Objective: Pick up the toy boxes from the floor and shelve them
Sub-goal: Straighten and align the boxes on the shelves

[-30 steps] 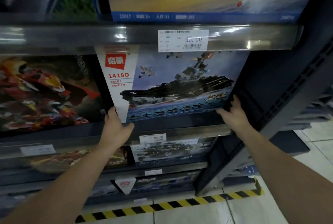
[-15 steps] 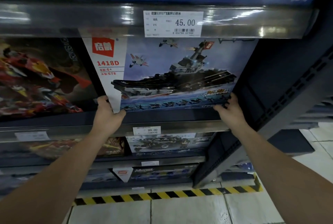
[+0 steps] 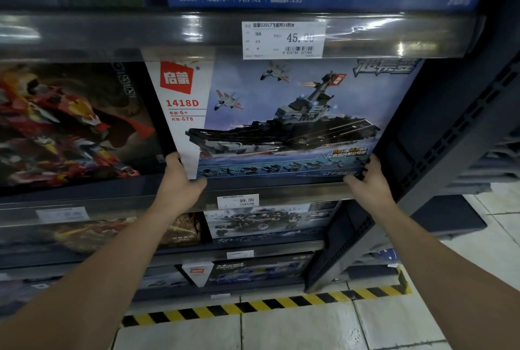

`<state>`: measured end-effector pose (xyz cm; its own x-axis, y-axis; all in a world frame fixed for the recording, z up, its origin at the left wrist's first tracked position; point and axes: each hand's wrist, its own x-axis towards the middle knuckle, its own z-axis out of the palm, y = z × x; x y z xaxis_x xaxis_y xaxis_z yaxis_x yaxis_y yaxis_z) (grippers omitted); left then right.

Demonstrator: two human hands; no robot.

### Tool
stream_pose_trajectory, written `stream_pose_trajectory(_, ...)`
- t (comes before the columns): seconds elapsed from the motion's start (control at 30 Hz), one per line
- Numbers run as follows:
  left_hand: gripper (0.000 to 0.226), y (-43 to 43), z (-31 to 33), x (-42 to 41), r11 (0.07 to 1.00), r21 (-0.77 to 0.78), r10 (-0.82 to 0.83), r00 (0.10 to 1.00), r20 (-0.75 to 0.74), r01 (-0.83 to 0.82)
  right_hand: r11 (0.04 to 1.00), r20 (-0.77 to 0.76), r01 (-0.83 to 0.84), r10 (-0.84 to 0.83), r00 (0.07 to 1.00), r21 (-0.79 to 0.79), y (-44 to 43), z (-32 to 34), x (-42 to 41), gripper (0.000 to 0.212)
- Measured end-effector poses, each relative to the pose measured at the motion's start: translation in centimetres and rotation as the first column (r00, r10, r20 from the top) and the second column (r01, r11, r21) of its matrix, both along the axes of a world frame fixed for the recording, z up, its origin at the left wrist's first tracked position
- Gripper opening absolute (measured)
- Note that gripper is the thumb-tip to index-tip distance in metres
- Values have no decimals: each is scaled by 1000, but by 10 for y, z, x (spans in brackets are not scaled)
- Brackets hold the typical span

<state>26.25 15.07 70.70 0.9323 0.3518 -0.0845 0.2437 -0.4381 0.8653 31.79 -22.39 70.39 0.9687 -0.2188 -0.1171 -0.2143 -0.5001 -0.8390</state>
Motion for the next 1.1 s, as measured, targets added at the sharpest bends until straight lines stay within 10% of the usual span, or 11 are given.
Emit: stream_pose_trajectory(1.1, 70, -12, 6, -25, 999, 29, -22, 1000, -9, 22, 998, -8, 4, -3, 1000, 58, -9, -8, 4, 89)
